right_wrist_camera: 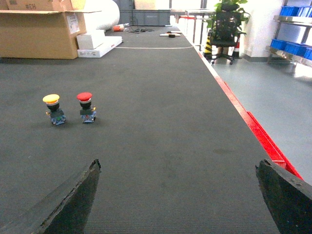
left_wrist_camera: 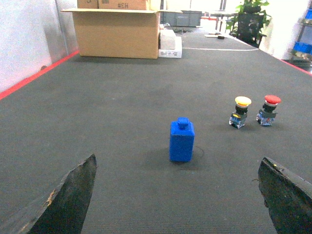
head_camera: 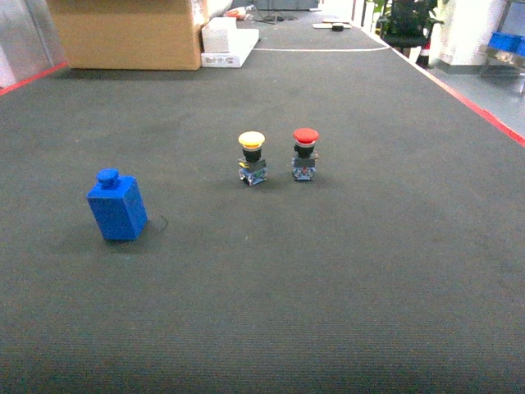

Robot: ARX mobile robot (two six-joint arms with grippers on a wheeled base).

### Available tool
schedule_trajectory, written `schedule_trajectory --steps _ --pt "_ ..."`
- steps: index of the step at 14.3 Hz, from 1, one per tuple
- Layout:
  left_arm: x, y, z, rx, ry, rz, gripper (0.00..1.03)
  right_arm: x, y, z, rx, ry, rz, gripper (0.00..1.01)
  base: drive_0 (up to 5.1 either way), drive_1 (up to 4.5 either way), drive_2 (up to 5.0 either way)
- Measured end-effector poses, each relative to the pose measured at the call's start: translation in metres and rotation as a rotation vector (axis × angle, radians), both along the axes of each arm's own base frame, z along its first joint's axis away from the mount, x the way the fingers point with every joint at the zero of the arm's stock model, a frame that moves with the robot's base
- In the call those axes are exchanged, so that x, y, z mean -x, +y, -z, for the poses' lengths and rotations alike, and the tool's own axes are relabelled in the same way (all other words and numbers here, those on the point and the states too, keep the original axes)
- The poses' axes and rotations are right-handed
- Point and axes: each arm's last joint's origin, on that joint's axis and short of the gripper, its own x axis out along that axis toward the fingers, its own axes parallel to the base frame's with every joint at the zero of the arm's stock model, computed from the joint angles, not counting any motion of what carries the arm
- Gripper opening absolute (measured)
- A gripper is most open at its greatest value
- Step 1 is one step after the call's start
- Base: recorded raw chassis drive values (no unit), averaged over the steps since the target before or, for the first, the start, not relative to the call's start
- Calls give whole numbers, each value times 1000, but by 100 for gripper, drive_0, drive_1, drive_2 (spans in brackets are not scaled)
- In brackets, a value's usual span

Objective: Pick blue part to blue bin on bottom shelf

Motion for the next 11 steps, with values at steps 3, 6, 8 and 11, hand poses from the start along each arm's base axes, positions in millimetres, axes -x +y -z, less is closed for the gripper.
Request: schedule_trajectory --steps 3,6,8,11 --pt "0 0 0 0 0 0 98 0 0 0 0 0 0 98 0 0 0" --pt "-18 -10 0 -12 231 -95 98 0 0 0 0 -1 0 98 0 0 0" --pt "-44 -18 -9 -25 209 -33 98 0 0 0 0 1 0 98 0 0 0" --pt "-87 -26 -29 -30 150 2 98 0 0 0 0 0 0 98 0 0 0"
